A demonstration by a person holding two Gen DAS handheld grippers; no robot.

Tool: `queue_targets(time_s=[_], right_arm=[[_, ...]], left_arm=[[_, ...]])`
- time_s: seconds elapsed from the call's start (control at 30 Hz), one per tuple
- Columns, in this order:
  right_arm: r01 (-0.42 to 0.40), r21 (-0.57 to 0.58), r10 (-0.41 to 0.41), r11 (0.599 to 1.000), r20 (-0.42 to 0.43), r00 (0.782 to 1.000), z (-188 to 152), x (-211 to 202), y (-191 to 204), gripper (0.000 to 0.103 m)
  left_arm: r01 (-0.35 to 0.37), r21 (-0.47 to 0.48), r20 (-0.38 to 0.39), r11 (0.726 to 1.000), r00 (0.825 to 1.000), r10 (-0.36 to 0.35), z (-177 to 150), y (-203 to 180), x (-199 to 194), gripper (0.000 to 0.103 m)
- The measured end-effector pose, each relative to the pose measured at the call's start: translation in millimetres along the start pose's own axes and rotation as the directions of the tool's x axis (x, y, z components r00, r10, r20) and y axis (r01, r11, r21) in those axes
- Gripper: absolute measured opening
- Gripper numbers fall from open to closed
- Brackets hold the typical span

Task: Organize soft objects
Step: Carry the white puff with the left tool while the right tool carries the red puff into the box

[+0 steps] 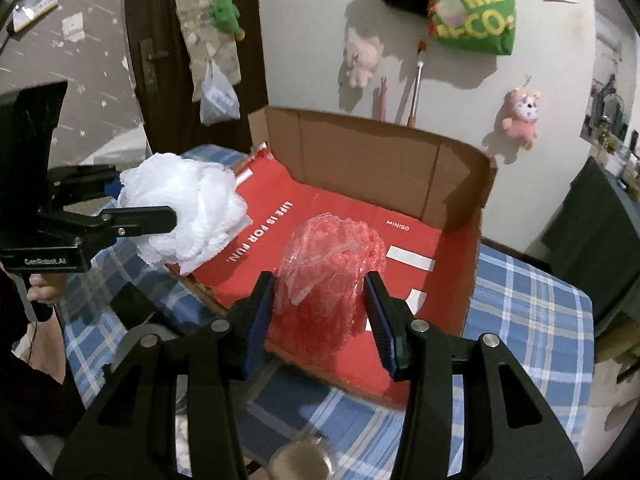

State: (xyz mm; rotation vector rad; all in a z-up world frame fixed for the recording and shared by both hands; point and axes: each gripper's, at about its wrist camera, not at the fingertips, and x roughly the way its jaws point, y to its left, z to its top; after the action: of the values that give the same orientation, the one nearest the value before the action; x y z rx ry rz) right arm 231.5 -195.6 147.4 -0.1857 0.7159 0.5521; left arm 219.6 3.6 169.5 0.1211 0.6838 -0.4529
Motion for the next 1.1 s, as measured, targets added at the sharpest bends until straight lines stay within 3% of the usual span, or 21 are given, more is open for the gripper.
queue_targets(time_s=[0.37,0.6,0.83,1.1], right_arm=[[0.024,0.033,-0.017,0.999,-0.191,0.982,47,95,-33,0.044],[0.084,0.111,-0.048,0.990,-0.298,0.954,69,154,-64,0.044],[0.166,0.151,-0.101,0.975,-0.365,0.926,77,195,-81,0.044],[0.170,0.172,-0.097,0.970,-0.368,0.925,78,202,-89,0.047]], left_arm=[[-0.001,-0.012,-0.135,1.000,0.991,-0.001,47,25,85,0.043],[0.000,-0.079,-0.256,0.997,0.967,-0.020,69,49,155,0.044],[-0.016,-0.147,-0.294,0.989,0.956,-0.028,71,64,192,0.044],[-0.003,-0.142,-0.289,0.990,0.956,-0.039,63,63,202,0.050]])
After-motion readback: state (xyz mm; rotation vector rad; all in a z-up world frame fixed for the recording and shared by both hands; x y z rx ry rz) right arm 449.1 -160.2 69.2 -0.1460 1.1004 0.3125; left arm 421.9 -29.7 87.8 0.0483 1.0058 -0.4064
